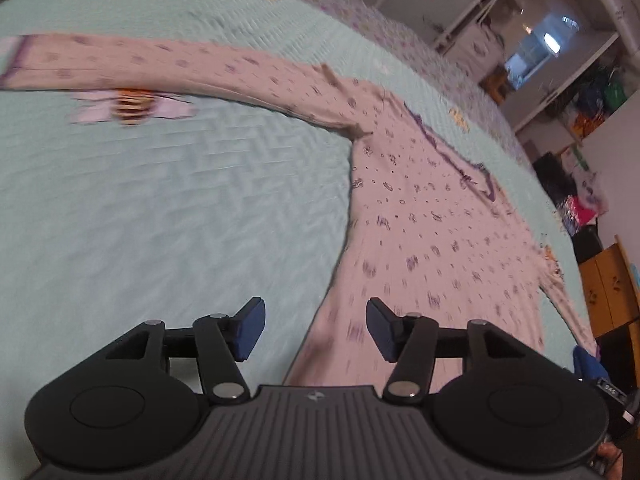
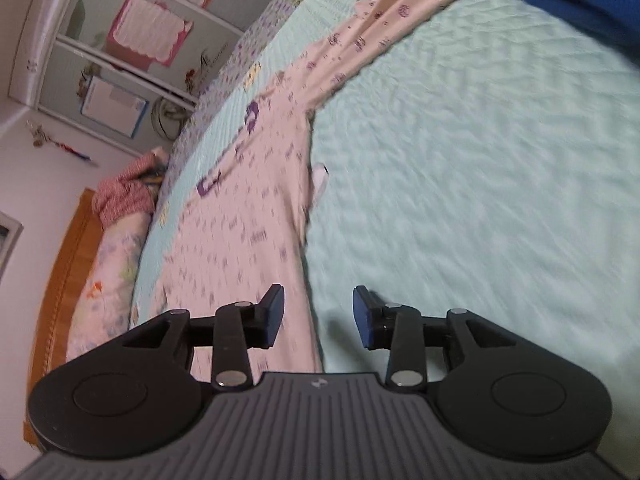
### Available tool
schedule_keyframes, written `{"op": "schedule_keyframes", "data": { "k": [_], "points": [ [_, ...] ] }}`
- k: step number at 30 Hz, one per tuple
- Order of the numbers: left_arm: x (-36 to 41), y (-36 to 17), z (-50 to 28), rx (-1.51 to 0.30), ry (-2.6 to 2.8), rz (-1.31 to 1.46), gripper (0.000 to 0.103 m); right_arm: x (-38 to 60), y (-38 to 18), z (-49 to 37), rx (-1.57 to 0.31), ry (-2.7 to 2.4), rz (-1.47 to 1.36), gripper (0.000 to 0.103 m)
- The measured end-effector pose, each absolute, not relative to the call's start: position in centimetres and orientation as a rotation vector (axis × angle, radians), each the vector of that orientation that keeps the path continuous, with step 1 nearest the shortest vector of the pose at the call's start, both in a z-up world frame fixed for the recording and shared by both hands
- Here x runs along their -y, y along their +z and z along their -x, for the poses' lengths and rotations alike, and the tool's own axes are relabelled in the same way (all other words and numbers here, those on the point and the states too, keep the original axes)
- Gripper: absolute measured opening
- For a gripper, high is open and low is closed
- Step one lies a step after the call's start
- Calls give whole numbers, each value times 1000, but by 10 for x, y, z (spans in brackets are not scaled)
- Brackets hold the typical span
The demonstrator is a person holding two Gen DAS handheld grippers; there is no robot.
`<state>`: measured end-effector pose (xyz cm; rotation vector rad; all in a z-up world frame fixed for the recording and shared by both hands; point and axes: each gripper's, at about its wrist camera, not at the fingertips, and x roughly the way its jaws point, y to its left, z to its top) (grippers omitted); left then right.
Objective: Fold clothes
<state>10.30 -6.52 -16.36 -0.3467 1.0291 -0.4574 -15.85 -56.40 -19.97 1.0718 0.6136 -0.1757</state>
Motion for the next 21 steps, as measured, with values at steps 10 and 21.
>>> {"op": "schedule_keyframes", "data": {
  "k": [10,21],
  "points": [
    [119,-182,-164,-1015,-537,375,60,595,-223,82,-562,-146,-1143,39],
    [156,-178,-157,-956,-422,99,6,602,-222,79,-554,-193,-1123,0]
  ]
}}
